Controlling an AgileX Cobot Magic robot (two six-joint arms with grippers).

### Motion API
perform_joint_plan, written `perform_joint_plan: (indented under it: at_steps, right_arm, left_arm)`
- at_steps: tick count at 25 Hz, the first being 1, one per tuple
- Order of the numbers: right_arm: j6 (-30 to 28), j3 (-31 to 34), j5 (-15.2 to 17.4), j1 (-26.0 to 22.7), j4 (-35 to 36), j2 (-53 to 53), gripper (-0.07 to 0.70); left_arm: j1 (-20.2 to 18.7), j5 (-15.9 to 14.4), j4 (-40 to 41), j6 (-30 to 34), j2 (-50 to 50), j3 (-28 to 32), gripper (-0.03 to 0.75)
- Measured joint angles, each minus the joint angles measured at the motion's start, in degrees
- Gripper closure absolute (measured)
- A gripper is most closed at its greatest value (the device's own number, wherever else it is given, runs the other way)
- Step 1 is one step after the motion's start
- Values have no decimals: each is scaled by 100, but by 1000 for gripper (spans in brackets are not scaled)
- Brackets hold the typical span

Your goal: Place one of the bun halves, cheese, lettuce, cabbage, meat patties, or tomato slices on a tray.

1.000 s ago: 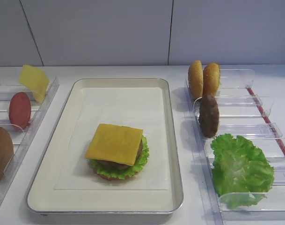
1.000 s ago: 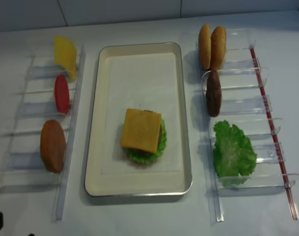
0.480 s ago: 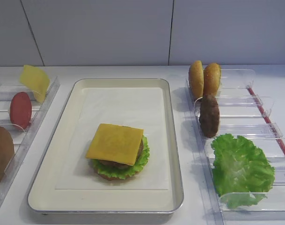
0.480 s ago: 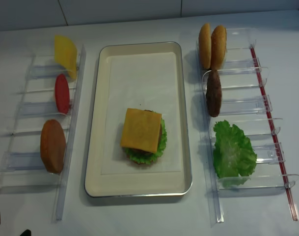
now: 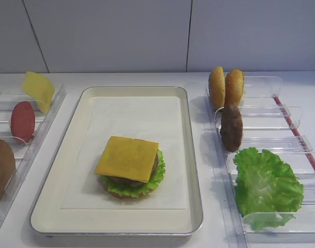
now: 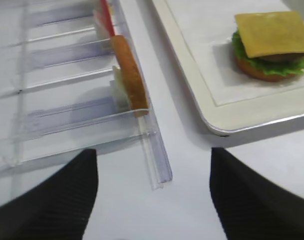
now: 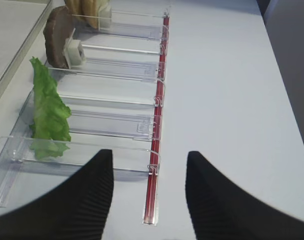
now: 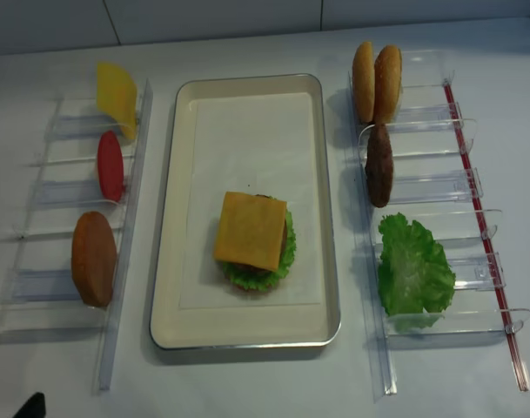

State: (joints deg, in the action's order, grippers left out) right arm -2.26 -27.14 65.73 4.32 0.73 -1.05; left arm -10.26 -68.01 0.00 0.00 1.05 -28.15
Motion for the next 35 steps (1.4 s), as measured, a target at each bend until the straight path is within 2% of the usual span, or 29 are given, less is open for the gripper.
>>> perform_joint_plan:
  at_steps: [4, 7, 35]
  right_arm:
    - [0, 0, 0, 0, 0, 0, 263]
    - [0, 0, 0, 0, 0, 0, 263]
    - [0, 0, 0, 0, 0, 0, 263]
  left_arm:
    - [560, 0, 0, 0, 0, 0, 280]
    - [734, 0, 0, 0, 0, 0, 280]
    - [750, 0, 0, 0, 0, 0, 280]
